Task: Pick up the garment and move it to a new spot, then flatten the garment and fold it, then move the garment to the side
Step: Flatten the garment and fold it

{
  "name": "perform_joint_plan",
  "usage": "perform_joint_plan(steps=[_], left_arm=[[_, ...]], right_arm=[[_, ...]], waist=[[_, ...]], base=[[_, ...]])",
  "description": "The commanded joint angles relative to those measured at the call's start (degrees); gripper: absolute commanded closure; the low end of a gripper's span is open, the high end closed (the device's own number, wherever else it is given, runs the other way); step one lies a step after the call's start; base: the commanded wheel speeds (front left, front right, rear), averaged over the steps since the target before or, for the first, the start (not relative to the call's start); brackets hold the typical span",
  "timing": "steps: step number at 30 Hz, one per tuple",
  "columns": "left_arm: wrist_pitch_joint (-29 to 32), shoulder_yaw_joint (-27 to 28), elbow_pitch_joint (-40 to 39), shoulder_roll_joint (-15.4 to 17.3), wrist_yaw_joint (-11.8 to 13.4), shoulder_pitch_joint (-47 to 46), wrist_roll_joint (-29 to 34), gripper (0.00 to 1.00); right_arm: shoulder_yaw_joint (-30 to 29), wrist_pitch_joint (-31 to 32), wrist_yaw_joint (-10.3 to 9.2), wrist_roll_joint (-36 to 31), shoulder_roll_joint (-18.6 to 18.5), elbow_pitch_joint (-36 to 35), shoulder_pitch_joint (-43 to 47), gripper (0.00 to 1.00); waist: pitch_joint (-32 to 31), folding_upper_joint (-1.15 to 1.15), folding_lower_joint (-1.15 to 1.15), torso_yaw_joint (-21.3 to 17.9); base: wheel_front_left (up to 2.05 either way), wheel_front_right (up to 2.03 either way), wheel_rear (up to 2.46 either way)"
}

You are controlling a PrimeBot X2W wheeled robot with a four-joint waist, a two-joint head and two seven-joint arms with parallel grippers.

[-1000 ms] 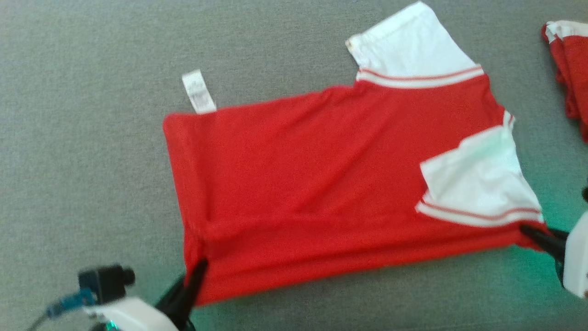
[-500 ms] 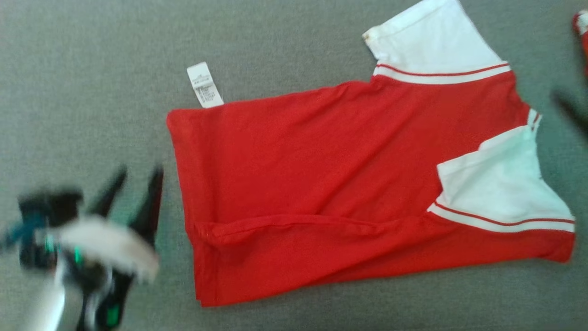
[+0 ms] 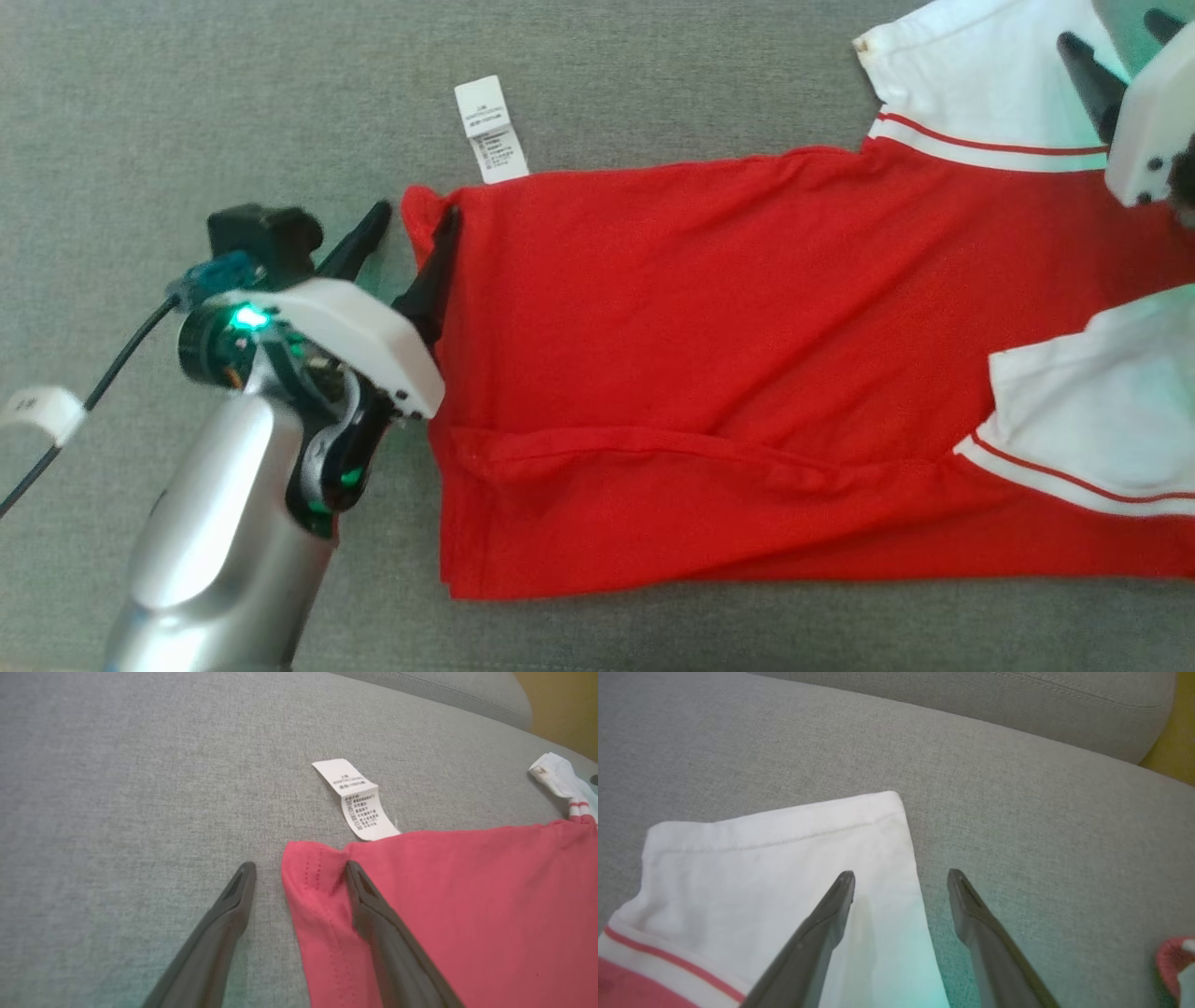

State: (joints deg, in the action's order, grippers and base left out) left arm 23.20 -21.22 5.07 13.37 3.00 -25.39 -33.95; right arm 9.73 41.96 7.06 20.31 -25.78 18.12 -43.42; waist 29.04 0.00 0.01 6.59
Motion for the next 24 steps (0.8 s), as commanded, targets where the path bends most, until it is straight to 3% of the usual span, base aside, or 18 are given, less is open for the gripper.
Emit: perform_joint_plan(steps=[1,8,20,21,22,23,24], left_arm=[[0.26,1.09,-0.57,0.88,-0.25,-1.96,0.33,0.0],[0.56,0.02,1.55,0.69,-0.82,-3.47,0.6,0.0],[2.73,-2.19,2.63,0.2,-2.15,-3.9,-0.44,0.0],[2.88,-2.36,2.58,0.16,-2.28,-3.87,-0.56,0.58],[3.06,-2.59,2.56,0.12,-2.39,-3.85,-0.61,1.0],[3.4,-3.0,2.54,0.21,-2.63,-3.83,-0.54,1.0],[3.46,-3.13,2.46,0.2,-2.7,-3.83,-0.58,1.0]], right_arm=[[0.5,-1.47,0.43,-0.54,0.06,-0.08,-1.85,0.0],[2.07,-4.07,0.43,-0.91,1.43,6.88,-6.01,0.0],[5.82,-5.51,0.43,1.79,2.18,12.24,-8.39,0.0],[6.11,-5.34,0.43,2.4,2.42,12.58,-8.41,0.0],[6.33,-4.99,0.43,3.23,2.66,13.02,-8.4,0.0],[6.79,-4.22,0.43,4.31,2.91,13.44,-8.32,0.61],[7.19,-3.79,0.43,5.59,3.04,13.49,-8.32,1.0]], waist=[[0.03,0.0,-0.01,0.44],[0.53,0.0,-0.01,0.8],[0.19,0.0,-0.01,1.0],[0.18,0.0,-0.01,1.03],[0.16,0.0,-0.01,1.06],[0.11,0.0,-0.01,1.09],[0.08,0.0,-0.01,1.11]], base=[[0.0,0.0,0.0],[0.0,0.0,0.0],[0.0,0.0,0.0],[0.0,0.0,0.0],[0.0,0.0,0.0],[0.0,0.0,0.0],[0.0,0.0,0.0]])
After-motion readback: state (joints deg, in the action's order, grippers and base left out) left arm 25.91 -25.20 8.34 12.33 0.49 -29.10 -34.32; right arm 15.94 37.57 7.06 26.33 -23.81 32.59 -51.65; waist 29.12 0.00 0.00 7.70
